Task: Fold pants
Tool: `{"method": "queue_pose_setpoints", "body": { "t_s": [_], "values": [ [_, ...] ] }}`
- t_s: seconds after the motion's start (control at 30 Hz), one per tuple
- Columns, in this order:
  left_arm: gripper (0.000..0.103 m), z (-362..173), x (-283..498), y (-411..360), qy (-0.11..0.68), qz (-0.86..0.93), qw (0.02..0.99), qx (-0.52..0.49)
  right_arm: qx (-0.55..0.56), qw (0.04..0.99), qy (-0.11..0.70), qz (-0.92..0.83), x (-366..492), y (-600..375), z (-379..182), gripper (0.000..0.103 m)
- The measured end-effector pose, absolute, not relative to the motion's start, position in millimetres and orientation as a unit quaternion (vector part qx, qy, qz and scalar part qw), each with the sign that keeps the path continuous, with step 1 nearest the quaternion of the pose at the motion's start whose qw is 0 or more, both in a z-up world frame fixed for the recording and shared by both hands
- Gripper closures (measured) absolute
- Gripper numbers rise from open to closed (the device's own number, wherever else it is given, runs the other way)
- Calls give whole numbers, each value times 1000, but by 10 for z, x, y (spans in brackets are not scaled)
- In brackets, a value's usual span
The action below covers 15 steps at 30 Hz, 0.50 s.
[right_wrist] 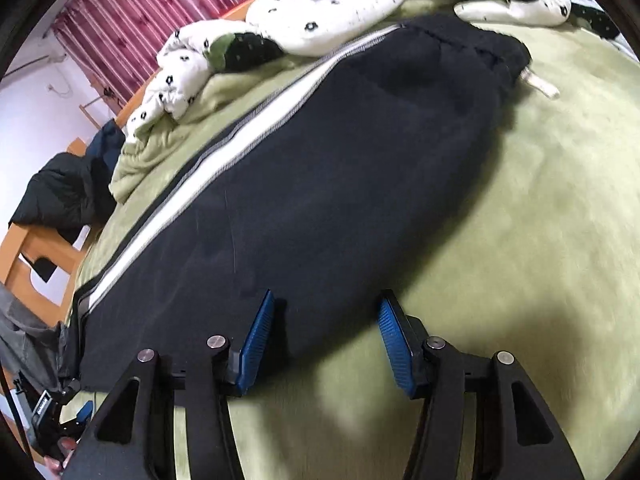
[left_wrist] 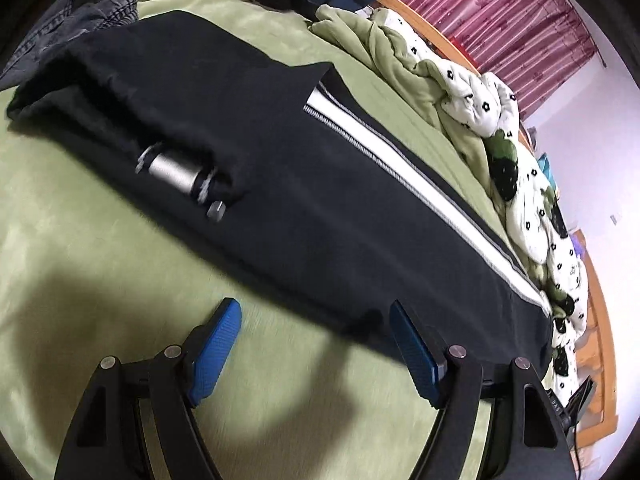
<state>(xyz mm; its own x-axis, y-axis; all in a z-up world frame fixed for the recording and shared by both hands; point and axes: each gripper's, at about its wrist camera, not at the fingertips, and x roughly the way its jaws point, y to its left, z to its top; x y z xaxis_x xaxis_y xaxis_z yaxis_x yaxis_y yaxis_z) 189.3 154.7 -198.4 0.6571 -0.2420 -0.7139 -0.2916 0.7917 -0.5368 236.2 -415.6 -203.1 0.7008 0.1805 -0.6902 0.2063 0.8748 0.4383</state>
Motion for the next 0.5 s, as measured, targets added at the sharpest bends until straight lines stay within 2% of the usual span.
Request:
{"method": "queue_pose_setpoints", "body": {
  "t_s": [0.07, 0.13, 0.23, 0.3, 0.5],
  "values": [
    [34, -2014, 2006, 1602, 411, 21, 849, -331, 261, 886, 383, -11, 2478, -4204, -2064, 61],
    [50, -2047, 2115, 1664, 410, 42, 846, -337, 278, 882, 381, -13, 2609, -4263, -2083, 69],
    [68, -2065, 2195, 1717, 412, 62, 845, -335, 296, 877, 379, -19, 2748, -4329, -2091, 78],
    [76, -2085, 2233, 1761, 411, 59, 844, -340, 295, 878, 377, -24, 2817, -4322, -2090, 83],
    [90, -2051, 2181, 1780, 420, 55, 846, -324, 296, 883, 360, -48, 2774, -4263, -1981, 93]
  ]
}}
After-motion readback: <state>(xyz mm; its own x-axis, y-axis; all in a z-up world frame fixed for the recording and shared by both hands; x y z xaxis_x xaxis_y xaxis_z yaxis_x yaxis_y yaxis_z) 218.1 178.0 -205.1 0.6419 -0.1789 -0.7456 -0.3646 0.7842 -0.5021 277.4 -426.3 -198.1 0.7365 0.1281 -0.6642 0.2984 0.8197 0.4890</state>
